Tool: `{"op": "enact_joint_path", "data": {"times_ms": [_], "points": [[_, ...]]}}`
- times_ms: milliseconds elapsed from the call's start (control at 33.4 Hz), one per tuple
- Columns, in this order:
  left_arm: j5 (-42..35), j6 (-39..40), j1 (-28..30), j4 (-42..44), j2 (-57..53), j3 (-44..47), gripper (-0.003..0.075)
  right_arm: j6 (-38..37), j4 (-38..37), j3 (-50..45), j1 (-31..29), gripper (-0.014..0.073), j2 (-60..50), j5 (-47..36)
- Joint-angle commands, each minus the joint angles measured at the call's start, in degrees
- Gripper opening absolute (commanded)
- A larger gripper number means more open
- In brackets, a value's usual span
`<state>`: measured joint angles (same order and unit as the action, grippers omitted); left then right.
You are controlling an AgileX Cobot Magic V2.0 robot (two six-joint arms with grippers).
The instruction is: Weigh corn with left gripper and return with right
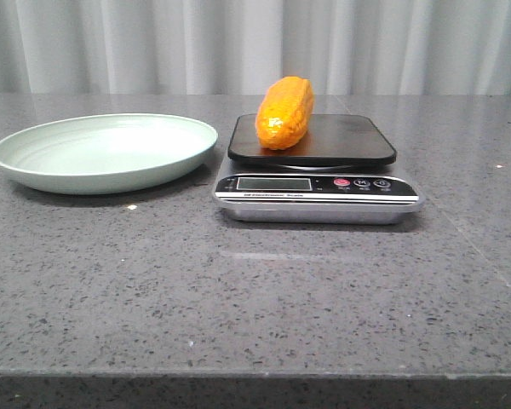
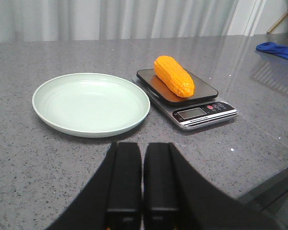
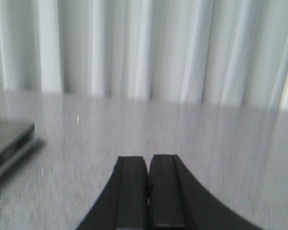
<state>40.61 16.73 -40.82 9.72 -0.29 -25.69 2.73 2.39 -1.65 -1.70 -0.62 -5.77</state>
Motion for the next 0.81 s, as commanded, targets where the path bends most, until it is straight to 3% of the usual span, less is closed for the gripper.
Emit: {"op": "enact_joint_path", "data": {"times_ms": [0, 90, 300, 390, 779], "points": [[-4.6, -0.3, 0.2, 0.2, -0.3, -1.1, 0.0132, 1.0, -1.0, 1.3, -0.1, 0.0148, -0.9, -12.3], [-4.6, -0.3, 0.2, 0.2, -0.3, -1.1, 0.0132, 0.3, -1.0, 5.1, -0.1, 0.0148, 0.0, -8.4], [-4.6, -0.3, 0.2, 0.2, -0.3, -1.1, 0.0132, 0.2, 1.2, 21.9, -0.1, 0.0148, 10.7, 17.1], [-4.6, -0.3, 0.2, 0.2, -0.3, -1.1, 0.0132, 0.2, 4.2, 26.3, -0.1, 0.0148, 14.8, 22.8], [-4.6, -0.3, 0.2, 0.2, -0.3, -1.1, 0.0132, 0.2, 6.5, 28.9, 1.8, 0.0155, 18.2, 22.7]]}}
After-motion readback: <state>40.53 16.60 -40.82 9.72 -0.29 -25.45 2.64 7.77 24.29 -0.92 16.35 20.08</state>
